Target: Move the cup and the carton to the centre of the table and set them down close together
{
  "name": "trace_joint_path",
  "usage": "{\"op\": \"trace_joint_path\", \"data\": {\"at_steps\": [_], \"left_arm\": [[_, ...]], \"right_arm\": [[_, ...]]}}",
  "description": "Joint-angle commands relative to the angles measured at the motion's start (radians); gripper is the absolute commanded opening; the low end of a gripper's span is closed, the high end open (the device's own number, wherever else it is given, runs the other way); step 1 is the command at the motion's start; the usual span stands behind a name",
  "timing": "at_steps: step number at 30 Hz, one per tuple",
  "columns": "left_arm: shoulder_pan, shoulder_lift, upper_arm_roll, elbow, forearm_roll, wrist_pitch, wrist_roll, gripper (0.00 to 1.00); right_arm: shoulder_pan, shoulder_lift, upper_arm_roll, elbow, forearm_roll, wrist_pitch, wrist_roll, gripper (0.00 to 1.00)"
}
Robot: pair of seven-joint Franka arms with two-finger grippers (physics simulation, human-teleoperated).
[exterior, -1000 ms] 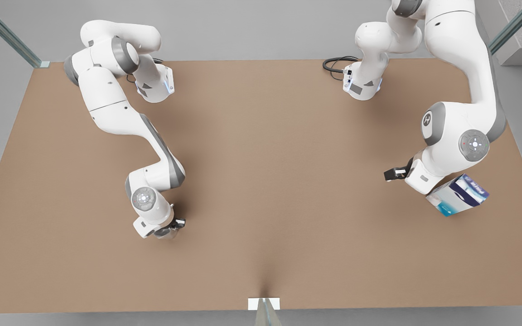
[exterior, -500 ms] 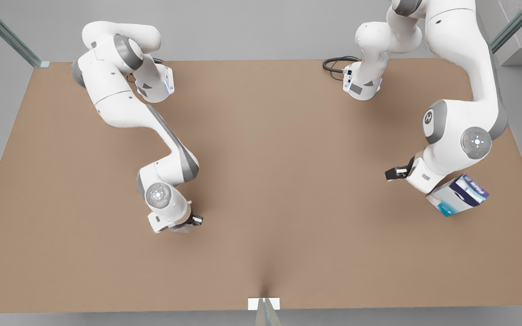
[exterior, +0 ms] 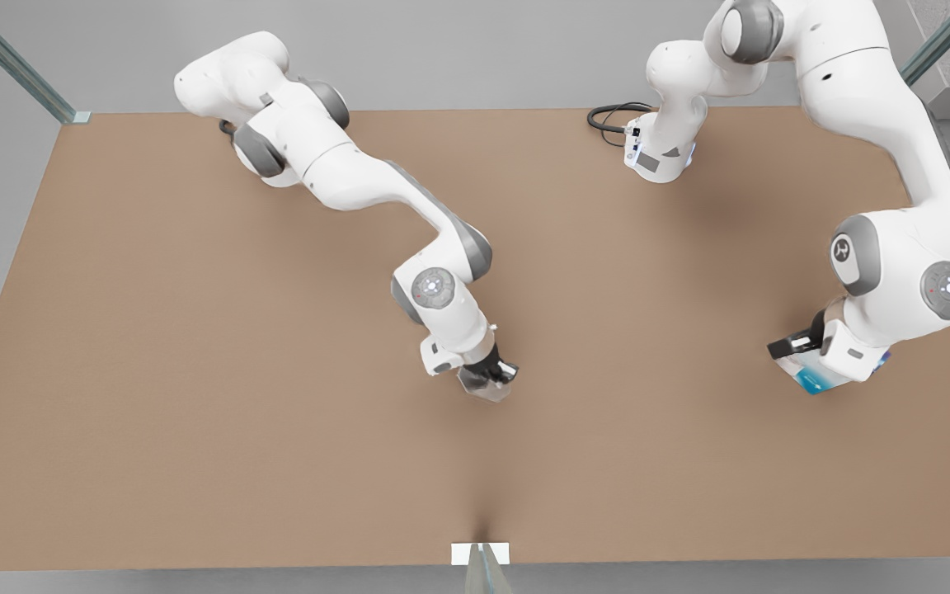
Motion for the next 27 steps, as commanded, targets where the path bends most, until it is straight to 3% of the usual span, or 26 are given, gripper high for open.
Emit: {"op": "trace_joint_path", "data": {"at_steps": [1, 5, 11, 16, 17, 18, 27], "left_arm": [[-0.003, 0.001, 0.007, 0.0, -0.003, 0.0, 0.003, 1.0], [0.081, -0.012, 0.022, -0.014, -0.014, 0.012, 0.153, 1.0], [0.204, 0.068, 0.025, -0.017, -0.003, 0.075, -0.083, 1.0], [0.242, 0.089, 0.028, -0.052, -0.009, 0.163, -0.163, 1.0], [0.242, 0.09, 0.028, -0.061, -0.012, 0.163, -0.163, 1.0], [0.242, 0.096, 0.028, -0.067, -0.014, 0.163, -0.163, 1.0], [0.256, 0.132, 0.028, -0.086, -0.012, 0.198, -0.163, 1.0]], "right_arm": [[0.01, 0.011, -0.003, 0.015, -0.002, 0.007, 0.002, 0.21], [0.027, 0.057, -0.004, 0.029, -0.002, 0.008, -0.11, 0.21], [0.066, 0.091, -0.105, 0.026, -0.027, 0.018, -0.311, 0.21], [0.085, 0.09, -0.107, 0.017, -0.143, -0.044, -0.366, 0.21], [0.086, 0.088, -0.108, 0.017, -0.143, -0.045, -0.366, 0.72], [0.096, 0.088, -0.11, 0.017, -0.143, -0.048, -0.365, 1.0], [0.1, 0.09, -0.088, 0.023, -0.13, -0.036, -0.365, 1.0]]}}
